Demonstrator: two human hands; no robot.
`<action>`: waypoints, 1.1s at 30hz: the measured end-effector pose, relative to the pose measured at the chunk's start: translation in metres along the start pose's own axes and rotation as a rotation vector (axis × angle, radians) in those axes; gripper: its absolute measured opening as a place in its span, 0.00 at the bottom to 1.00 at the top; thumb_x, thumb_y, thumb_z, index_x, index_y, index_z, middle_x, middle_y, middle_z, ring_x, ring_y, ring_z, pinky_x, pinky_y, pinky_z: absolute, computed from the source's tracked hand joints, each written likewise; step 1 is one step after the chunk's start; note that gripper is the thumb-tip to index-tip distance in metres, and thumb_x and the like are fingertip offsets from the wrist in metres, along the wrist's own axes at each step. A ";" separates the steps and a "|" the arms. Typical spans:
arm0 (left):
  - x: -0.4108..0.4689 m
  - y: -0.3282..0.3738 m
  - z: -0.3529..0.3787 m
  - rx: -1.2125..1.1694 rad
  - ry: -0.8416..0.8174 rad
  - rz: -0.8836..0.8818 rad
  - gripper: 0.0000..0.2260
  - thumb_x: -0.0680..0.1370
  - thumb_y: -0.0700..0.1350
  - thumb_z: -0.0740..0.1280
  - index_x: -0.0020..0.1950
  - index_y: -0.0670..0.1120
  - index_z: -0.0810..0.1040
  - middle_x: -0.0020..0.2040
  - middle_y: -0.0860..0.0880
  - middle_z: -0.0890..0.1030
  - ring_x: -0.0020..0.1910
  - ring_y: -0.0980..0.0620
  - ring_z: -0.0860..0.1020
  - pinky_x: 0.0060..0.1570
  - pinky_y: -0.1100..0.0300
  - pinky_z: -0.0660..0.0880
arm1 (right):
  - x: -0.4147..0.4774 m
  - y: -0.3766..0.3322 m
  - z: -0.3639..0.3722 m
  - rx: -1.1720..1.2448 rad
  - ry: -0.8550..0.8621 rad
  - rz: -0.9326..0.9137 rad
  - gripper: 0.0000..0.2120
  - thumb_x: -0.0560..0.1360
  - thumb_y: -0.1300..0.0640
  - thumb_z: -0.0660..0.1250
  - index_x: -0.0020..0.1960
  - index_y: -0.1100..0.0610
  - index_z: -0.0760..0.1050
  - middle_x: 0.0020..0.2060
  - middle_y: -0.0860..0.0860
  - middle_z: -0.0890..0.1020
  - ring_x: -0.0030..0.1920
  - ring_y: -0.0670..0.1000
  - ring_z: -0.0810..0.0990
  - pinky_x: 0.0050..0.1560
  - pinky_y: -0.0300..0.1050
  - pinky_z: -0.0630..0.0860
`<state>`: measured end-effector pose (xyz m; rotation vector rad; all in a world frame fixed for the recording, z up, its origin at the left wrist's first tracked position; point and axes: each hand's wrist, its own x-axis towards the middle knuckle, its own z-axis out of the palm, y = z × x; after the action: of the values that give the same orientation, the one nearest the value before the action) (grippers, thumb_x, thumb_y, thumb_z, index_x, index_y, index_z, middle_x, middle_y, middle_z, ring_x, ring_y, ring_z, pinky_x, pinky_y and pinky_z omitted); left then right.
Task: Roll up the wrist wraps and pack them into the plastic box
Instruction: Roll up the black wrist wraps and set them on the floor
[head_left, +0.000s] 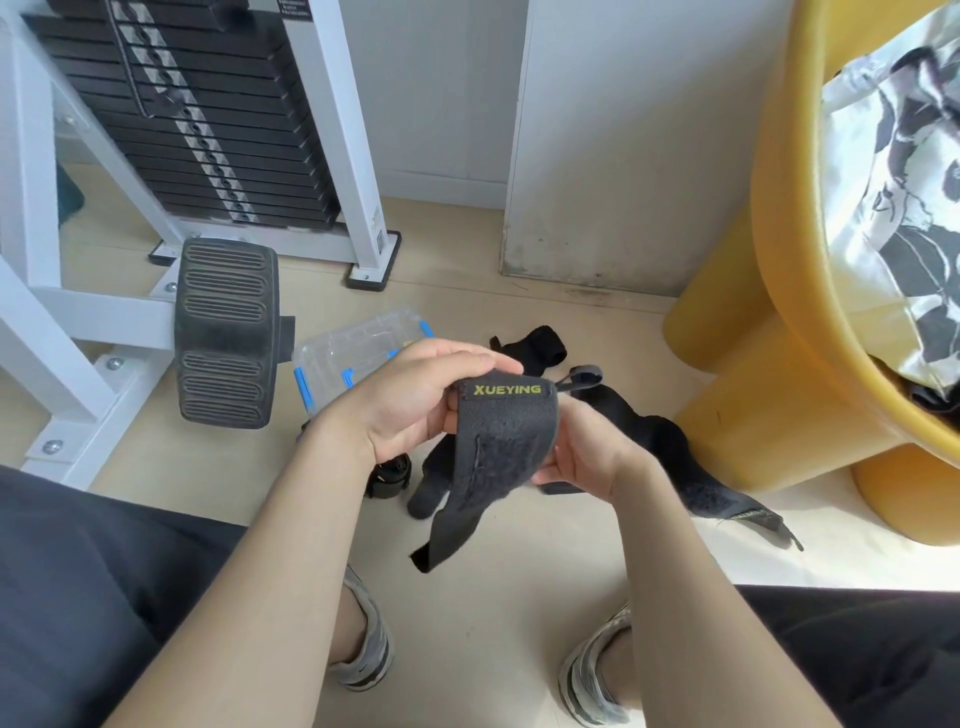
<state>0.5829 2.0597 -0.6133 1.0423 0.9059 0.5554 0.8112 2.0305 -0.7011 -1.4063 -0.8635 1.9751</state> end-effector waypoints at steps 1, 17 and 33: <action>0.000 -0.001 0.000 -0.074 -0.008 -0.002 0.17 0.88 0.40 0.57 0.67 0.37 0.84 0.56 0.38 0.87 0.51 0.46 0.86 0.45 0.56 0.84 | -0.002 -0.001 -0.001 0.094 -0.075 -0.032 0.35 0.82 0.31 0.60 0.60 0.63 0.84 0.62 0.62 0.85 0.61 0.65 0.84 0.69 0.64 0.76; 0.014 -0.040 -0.015 0.430 0.356 -0.049 0.09 0.85 0.55 0.71 0.52 0.52 0.88 0.38 0.55 0.88 0.38 0.56 0.85 0.40 0.64 0.78 | -0.024 -0.046 0.010 0.210 -0.035 -0.393 0.13 0.78 0.52 0.75 0.54 0.61 0.87 0.47 0.59 0.88 0.47 0.57 0.87 0.49 0.49 0.85; 0.026 -0.100 -0.014 -0.141 0.467 -0.415 0.11 0.87 0.43 0.69 0.65 0.38 0.83 0.55 0.40 0.89 0.51 0.43 0.88 0.48 0.52 0.85 | -0.033 -0.082 0.018 -0.023 0.087 -0.697 0.25 0.78 0.61 0.77 0.73 0.49 0.79 0.63 0.57 0.87 0.62 0.61 0.87 0.59 0.63 0.85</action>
<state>0.5831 2.0437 -0.7166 0.5753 1.4313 0.5089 0.8101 2.0543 -0.6139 -0.9993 -1.1442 1.3651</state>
